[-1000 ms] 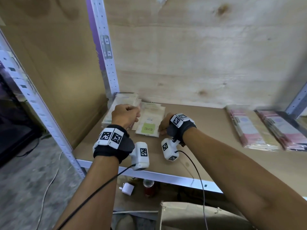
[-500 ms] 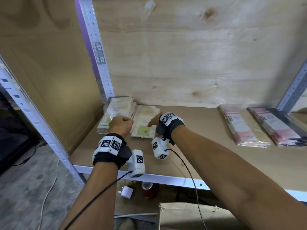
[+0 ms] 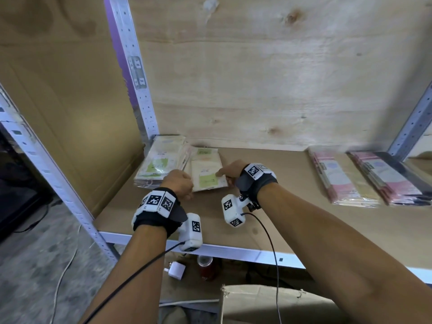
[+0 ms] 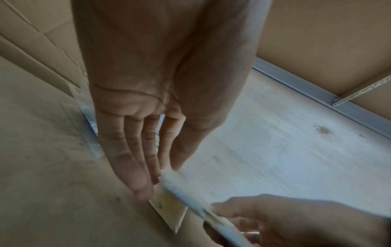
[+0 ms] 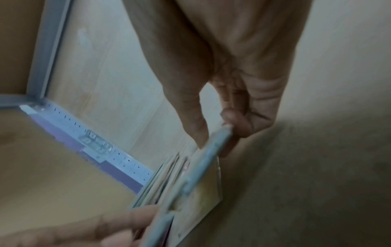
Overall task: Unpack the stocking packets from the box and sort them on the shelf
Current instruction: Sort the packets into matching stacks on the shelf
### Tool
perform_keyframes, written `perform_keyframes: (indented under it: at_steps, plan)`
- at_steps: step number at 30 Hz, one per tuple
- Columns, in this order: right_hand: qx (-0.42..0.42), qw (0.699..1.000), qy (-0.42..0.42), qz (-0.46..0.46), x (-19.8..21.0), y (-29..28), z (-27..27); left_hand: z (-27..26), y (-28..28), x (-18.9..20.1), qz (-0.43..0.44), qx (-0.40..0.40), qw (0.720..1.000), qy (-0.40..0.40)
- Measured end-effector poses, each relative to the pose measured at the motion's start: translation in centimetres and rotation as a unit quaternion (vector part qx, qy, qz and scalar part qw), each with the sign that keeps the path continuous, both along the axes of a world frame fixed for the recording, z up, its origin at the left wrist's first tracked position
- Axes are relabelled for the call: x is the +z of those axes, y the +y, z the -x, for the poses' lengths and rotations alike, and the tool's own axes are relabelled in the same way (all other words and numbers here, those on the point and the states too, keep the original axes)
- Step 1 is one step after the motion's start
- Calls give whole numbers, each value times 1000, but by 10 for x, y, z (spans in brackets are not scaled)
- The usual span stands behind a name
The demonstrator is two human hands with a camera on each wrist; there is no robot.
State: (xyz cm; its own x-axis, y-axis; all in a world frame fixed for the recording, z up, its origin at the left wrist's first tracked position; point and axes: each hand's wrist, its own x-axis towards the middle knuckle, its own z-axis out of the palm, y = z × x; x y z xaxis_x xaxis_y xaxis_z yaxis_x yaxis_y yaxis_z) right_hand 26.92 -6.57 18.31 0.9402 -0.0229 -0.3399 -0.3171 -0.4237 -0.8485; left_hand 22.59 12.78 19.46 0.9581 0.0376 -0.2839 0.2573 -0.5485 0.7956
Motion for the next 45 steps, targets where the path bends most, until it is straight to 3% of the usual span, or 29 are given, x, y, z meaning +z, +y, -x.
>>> perform_keyframes:
  at_steps: [2,5,9,14,17,19,22,25,29,33,38,41,45]
  plan:
    - [-13,999,-23,-23,0,-10,4,3,2,3,10,-57,998,-35]
    - [-71,984,-46,-154,7,-28,21,13,-10,14,-56,-129,982,-129]
    - [-83,967,-71,-231,31,-56,51,27,-38,28,-57,-131,954,-264]
    - [-75,933,-109,-333,54,-87,85,35,-65,45,-33,-114,898,-423]
    - [-74,921,-157,-350,56,-105,100,31,-77,53,-21,-94,875,-474]
    - [-70,929,-196,-305,49,-115,105,28,-85,51,60,-84,882,-460]
    - [-48,956,-243,-156,31,-127,113,25,-97,38,229,-62,903,-359]
    - [2,970,-236,-64,11,-142,121,19,-107,21,257,-51,922,-286]
    - [50,967,-243,-60,-5,-166,129,5,-112,10,308,-32,931,-193]
    - [83,965,-232,-95,-14,-185,129,-5,-120,4,279,-63,952,-107]
    - [145,967,-197,-76,-15,-196,122,-15,-125,5,208,-31,970,-119]
    - [118,973,-172,-101,-17,-203,118,-19,-124,4,134,-47,979,-144]
    - [127,970,-174,-115,-17,-209,121,-19,-135,1,112,-65,985,-117]
